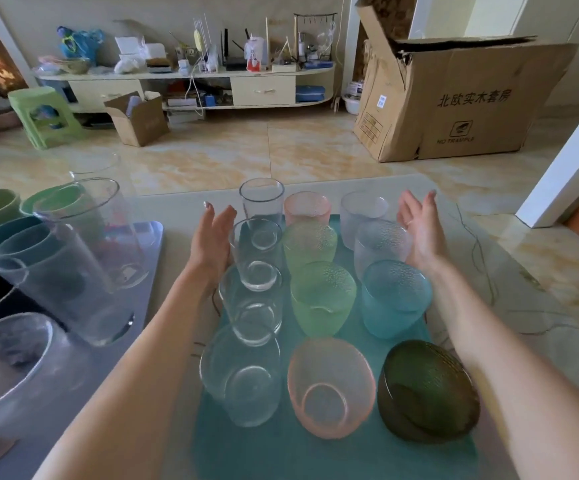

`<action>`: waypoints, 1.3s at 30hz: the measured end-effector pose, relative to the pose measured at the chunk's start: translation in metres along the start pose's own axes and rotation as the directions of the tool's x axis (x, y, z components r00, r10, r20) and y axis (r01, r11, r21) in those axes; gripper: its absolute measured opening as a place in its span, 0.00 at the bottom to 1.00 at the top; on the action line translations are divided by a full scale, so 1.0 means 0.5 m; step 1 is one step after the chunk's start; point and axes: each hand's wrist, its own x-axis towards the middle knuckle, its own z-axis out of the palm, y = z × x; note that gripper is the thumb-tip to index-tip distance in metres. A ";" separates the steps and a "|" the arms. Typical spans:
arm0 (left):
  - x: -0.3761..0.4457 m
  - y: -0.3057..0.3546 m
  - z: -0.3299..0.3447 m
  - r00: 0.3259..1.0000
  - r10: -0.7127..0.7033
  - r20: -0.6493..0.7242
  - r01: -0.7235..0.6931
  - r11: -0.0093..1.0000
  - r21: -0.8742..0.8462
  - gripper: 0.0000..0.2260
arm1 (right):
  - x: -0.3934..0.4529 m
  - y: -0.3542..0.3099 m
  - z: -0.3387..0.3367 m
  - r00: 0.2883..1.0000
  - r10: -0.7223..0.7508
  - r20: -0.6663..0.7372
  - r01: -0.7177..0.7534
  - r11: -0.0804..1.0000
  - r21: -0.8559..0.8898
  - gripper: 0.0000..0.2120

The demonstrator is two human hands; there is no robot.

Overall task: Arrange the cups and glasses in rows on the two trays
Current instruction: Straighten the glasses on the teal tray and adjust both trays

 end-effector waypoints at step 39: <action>0.071 -0.034 0.030 0.985 0.046 0.167 -0.028 0.994 -0.109 0.24 | 0.045 0.022 0.052 0.950 0.060 0.307 -0.162 0.935 0.316 0.29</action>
